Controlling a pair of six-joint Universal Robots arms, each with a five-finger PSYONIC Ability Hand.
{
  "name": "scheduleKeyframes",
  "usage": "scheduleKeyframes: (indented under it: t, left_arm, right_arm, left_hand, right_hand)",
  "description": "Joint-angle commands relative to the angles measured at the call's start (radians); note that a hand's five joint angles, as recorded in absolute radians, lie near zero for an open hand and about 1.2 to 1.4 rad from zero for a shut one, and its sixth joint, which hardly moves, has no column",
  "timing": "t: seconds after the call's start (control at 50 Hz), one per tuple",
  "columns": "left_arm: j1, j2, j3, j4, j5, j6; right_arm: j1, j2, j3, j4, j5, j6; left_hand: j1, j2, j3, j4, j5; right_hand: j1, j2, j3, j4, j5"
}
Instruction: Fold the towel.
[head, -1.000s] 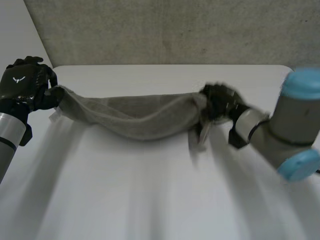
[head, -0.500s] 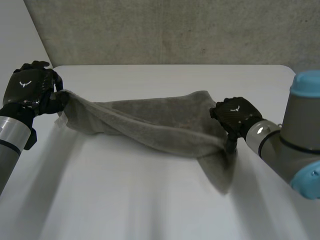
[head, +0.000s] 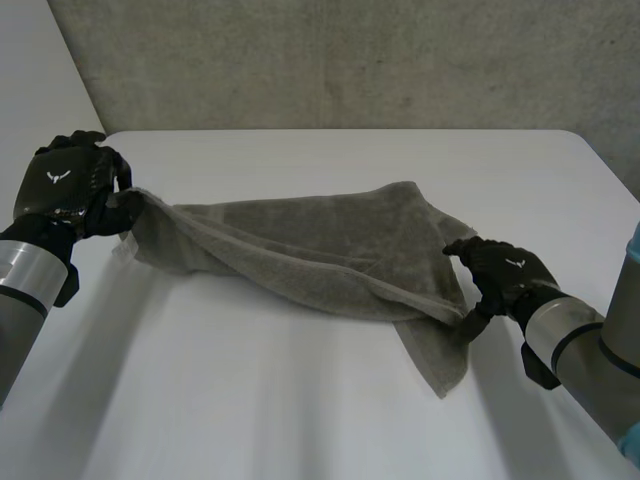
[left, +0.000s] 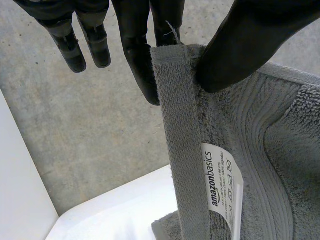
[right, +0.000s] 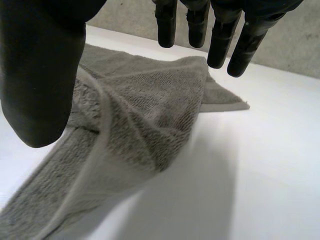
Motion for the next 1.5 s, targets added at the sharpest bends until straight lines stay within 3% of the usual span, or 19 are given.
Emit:
scheduleKeyframes:
  t: [0.02, 0.14, 0.18, 0.2, 0.22, 0.24, 0.36, 0.4, 0.42, 0.5, 0.6, 0.72, 0.9, 1.06, 1.14, 1.2, 1.28, 1.42, 1.5]
  left_arm:
    - [-0.013, -0.001, -0.002, 0.0, 0.001, 0.0]
    - [-0.019, 0.002, -0.001, 0.0, 0.001, 0.0]
    - [-0.019, 0.003, -0.001, -0.002, 0.001, 0.0]
    - [-0.019, 0.003, -0.001, -0.002, 0.001, 0.0]
    - [-0.017, 0.005, 0.001, -0.002, 0.0, 0.0]
    - [-0.016, 0.005, 0.002, -0.002, 0.0, 0.0]
    - [-0.01, 0.008, 0.005, -0.012, 0.001, 0.006]
    - [-0.014, 0.011, 0.004, -0.029, 0.001, 0.009]
    - [-0.014, 0.011, 0.004, -0.029, 0.001, 0.009]
    - [-0.019, 0.005, 0.018, -0.077, 0.003, 0.009]
    - [-0.022, -0.004, 0.03, -0.121, 0.003, 0.016]
    - [-0.022, -0.016, 0.021, -0.124, 0.005, 0.05]
    - [-0.037, -0.161, 0.093, -0.121, 0.011, 0.122]
    - [-0.137, -0.293, 0.515, -0.161, -0.018, 0.136]
    - [-0.169, -0.277, 0.851, -0.229, -0.096, 0.128]
    - [-0.18, -0.245, 0.993, -0.256, -0.132, 0.107]
    - [-0.171, -0.216, 1.007, -0.253, -0.135, 0.069]
    - [-0.122, -0.178, 0.75, -0.22, -0.126, 0.033]
    - [-0.079, -0.175, 0.601, -0.167, -0.109, 0.035]
  right_arm:
    - [0.011, 0.052, 0.038, -0.048, 0.01, 0.026]
    - [0.004, 0.108, 0.036, -0.084, 0.013, 0.028]
    - [-0.003, 0.121, 0.035, -0.108, 0.019, 0.026]
    - [-0.003, 0.121, 0.035, -0.108, 0.019, 0.026]
    - [-0.009, 0.115, 0.033, -0.116, 0.021, 0.026]
    - [-0.02, 0.108, 0.033, -0.122, 0.015, 0.026]
    - [-0.046, 0.043, 0.001, -0.104, -0.051, -0.022]
    - [-0.045, -0.026, -0.045, -0.029, -0.144, -0.133]
    - [-0.045, -0.026, -0.045, -0.029, -0.145, -0.134]
    - [-0.048, 0.003, -0.201, 0.277, -0.237, -0.346]
    - [-0.052, 0.055, -0.292, 0.479, -0.213, -0.538]
    - [-0.069, 0.072, -0.304, 0.447, -0.134, -0.615]
    - [-0.051, 0.152, -0.39, 0.404, -0.133, -0.62]
    - [-0.003, 0.23, -0.878, 0.304, -0.111, -0.557]
    - [-0.003, 0.162, -1.069, 0.106, -0.108, -0.442]
    - [-0.002, 0.097, -1.053, -0.04, -0.11, -0.405]
    - [0.012, 0.075, -0.981, -0.071, -0.131, -0.405]
    - [0.003, 0.037, -0.684, -0.013, -0.29, -0.428]
    - [-0.006, 0.025, -0.565, -0.009, -0.326, -0.48]
  left_hand:
    - [0.05, 0.04, -0.058, -0.066, 0.035]
    - [0.05, 0.04, -0.058, -0.066, 0.035]
    - [0.05, 0.04, -0.058, -0.066, 0.035]
    - [0.05, 0.04, -0.058, -0.066, 0.035]
    - [0.05, 0.04, -0.058, -0.066, 0.035]
    - [0.05, 0.04, -0.058, -0.066, 0.035]
    - [0.05, 0.04, -0.058, -0.066, 0.035]
    - [0.05, 0.04, -0.058, -0.066, 0.035]
    - [0.05, 0.04, -0.058, -0.066, 0.035]
    - [0.05, 0.04, -0.058, -0.066, 0.035]
    - [0.05, 0.04, -0.058, -0.066, 0.035]
    - [0.05, 0.04, -0.058, -0.066, 0.035]
    - [0.05, 0.04, -0.058, -0.066, 0.035]
    - [0.05, 0.04, -0.058, -0.066, 0.035]
    - [0.05, 0.04, -0.058, -0.066, 0.035]
    - [0.05, 0.04, -0.058, -0.066, 0.035]
    - [0.05, 0.04, -0.058, -0.066, 0.035]
    - [0.05, 0.04, -0.058, -0.066, 0.035]
    - [0.05, 0.04, -0.058, -0.066, 0.035]
  right_hand:
    - [0.147, 0.144, -0.053, -0.076, 0.158]
    - [0.344, 0.341, -0.053, -0.076, 0.355]
    - [0.723, 0.72, -0.053, -0.076, 0.734]
    - [0.726, 0.722, -0.053, -0.076, 0.737]
    - [1.019, 1.016, -0.053, -0.076, 1.03]
    - [1.143, 1.14, -0.053, -0.076, 1.154]
    - [1.145, 1.141, -0.053, -0.076, 1.155]
    - [1.145, 1.141, -0.053, -0.076, 1.155]
    - [1.145, 1.141, -0.053, -0.076, 1.155]
    - [1.145, 1.141, -0.053, -0.076, 1.155]
    - [1.145, 1.141, -0.053, -0.076, 1.155]
    - [1.145, 1.141, -0.053, -0.076, 1.155]
    - [1.145, 1.141, -0.053, -0.076, 1.155]
    - [1.145, 1.141, -0.053, -0.076, 1.155]
    - [1.145, 1.141, -0.053, -0.076, 1.155]
    - [1.145, 1.141, -0.053, -0.076, 1.155]
    - [1.145, 1.141, -0.053, -0.076, 1.155]
    - [1.145, 1.141, -0.053, -0.076, 1.155]
    - [1.145, 1.141, -0.053, -0.076, 1.155]
